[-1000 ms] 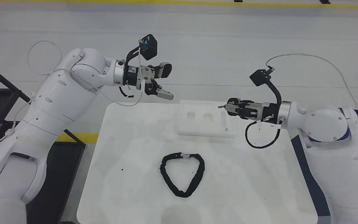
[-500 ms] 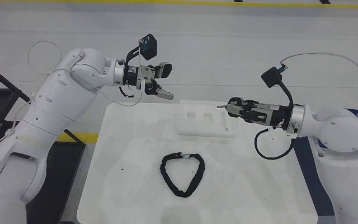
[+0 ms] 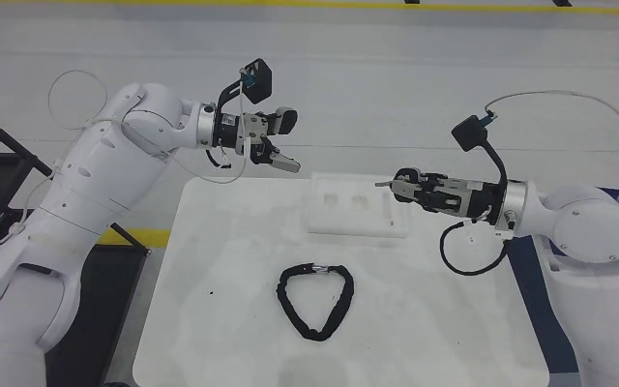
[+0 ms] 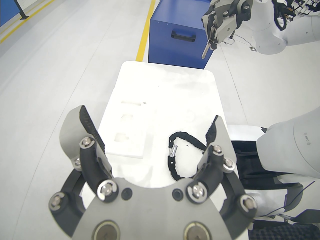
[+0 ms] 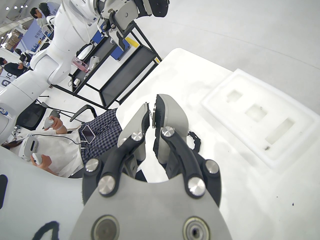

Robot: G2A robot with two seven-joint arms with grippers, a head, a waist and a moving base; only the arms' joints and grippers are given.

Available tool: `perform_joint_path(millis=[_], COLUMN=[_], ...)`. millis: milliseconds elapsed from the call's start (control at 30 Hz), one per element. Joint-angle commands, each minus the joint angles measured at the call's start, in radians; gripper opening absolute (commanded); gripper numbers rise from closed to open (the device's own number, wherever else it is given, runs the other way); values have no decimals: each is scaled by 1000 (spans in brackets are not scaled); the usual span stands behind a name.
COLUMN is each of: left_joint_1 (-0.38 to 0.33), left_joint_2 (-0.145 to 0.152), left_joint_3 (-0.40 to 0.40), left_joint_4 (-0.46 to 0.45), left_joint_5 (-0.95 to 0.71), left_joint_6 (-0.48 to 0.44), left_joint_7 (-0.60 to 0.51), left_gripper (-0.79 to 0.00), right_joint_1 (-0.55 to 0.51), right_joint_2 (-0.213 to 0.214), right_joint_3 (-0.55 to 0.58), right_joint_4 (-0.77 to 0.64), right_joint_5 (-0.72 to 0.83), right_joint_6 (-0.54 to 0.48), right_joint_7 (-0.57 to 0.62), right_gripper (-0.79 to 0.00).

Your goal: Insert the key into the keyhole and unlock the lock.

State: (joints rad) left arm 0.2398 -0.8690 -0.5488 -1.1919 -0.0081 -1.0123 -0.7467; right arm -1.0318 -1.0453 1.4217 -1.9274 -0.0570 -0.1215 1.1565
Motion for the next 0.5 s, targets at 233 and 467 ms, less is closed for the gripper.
perform_joint_path(millis=[233, 467], left_joint_1=[83, 179], left_joint_2=[7, 5], left_joint_3=[-33, -18], left_joint_4=[-1, 2], left_joint_5=[198, 313], left_joint_6=[38, 0], left_joint_7=[124, 190], left_gripper=[0, 0], right_joint_1=[0, 0], right_joint_2=[0, 0], right_joint_3=[0, 0], right_joint_4=[0, 0], right_joint_5=[0, 0], right_joint_6=[0, 0], right_joint_7=[0, 0], right_gripper=[-785, -785])
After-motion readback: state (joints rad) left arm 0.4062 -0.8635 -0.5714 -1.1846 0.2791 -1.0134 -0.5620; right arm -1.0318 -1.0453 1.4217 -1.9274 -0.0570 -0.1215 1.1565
